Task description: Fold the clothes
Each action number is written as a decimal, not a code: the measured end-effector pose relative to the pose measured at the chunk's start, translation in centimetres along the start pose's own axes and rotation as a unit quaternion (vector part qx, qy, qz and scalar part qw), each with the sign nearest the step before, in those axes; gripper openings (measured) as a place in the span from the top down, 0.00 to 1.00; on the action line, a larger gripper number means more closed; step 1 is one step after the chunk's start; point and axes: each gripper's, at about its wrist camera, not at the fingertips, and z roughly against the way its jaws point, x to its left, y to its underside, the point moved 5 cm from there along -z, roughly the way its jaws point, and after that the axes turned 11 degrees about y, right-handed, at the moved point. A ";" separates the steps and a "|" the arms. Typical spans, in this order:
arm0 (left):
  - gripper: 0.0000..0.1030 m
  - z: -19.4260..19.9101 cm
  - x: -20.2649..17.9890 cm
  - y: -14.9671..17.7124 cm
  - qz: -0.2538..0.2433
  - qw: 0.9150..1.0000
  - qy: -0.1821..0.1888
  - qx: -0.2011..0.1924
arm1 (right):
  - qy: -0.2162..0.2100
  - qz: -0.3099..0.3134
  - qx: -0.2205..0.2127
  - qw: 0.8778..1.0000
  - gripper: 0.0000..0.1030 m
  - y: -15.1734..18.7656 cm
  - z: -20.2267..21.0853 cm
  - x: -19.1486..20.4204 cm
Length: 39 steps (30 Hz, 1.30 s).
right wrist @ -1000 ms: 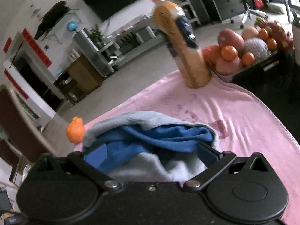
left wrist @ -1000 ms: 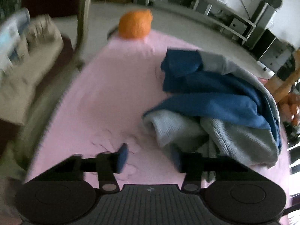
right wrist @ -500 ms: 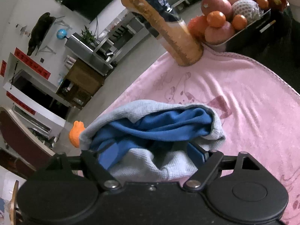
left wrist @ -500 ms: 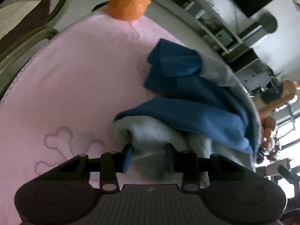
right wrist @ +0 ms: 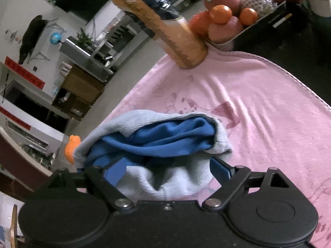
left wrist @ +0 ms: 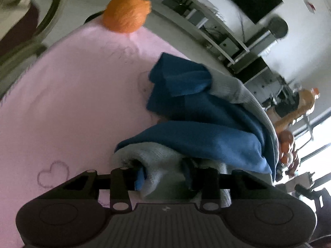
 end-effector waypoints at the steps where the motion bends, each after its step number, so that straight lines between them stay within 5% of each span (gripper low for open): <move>1: 0.63 0.1 0.4 0.0 0.014 1.000 0.007 -0.004 | 0.004 -0.002 -0.001 1.000 0.13 -0.2 -0.1 -0.3; 6: 0.72 -0.2 0.2 0.0 0.009 1.000 0.018 -0.009 | 0.036 0.014 -0.020 0.999 0.13 -2.1 -1.3 -1.5; 9: 0.87 -1.0 -0.5 0.6 -0.021 1.000 0.006 -0.001 | 0.067 0.055 -0.029 0.996 0.33 -2.8 -2.3 -2.0; 11: 0.89 -1.1 -1.1 0.9 -0.046 0.999 -0.006 -0.001 | 0.097 0.103 -0.021 0.990 0.45 -2.9 -3.4 -2.0; 15: 0.81 -1.5 -1.7 1.2 -0.083 0.996 -0.025 0.001 | 0.125 0.208 0.016 0.970 0.44 -1.6 -6.2 -1.3; 18: 0.73 -1.8 -1.6 1.1 -0.078 0.997 -0.018 0.000 | 0.132 0.281 -0.008 0.951 0.35 -0.5 -7.3 0.1; 21: 0.94 -1.7 -1.5 0.9 -0.074 0.997 -0.024 -0.013 | 0.149 0.357 -0.044 0.921 0.35 1.1 -8.3 1.2; 22: 0.95 -1.6 -1.6 0.7 -0.071 0.997 -0.027 -0.019 | 0.156 0.368 -0.055 0.915 0.49 1.4 -8.4 1.4; 23: 0.96 -1.3 -2.0 0.5 -0.071 0.997 -0.031 -0.024 | 0.159 0.353 -0.054 0.920 0.75 1.1 -8.2 1.6; 25: 0.96 -0.4 -3.2 0.3 -0.078 0.996 -0.038 -0.034 | 0.164 0.287 -0.051 0.942 0.83 0.2 -7.2 1.9; 28: 0.96 2.1 -6.5 -0.3 -0.107 0.993 -0.026 -0.035 | 0.099 0.090 -0.015 0.991 0.85 -1.2 -4.0 0.9; 30: 0.96 4.4 -9.5 -1.1 -0.137 0.989 -0.018 -0.044 | 0.018 -0.016 0.026 0.999 0.85 -1.0 -1.5 0.3; 34: 0.97 10.7 -15.3 -3.8 -0.174 0.982 -0.007 -0.079 | -0.086 -0.079 0.027 0.993 0.86 -0.6 5.6 2.6; 39: 0.97 23.4 -17.0 -6.5 -0.079 0.974 0.103 -0.184 | -0.242 -0.129 -0.091 0.957 0.87 -2.7 20.2 5.2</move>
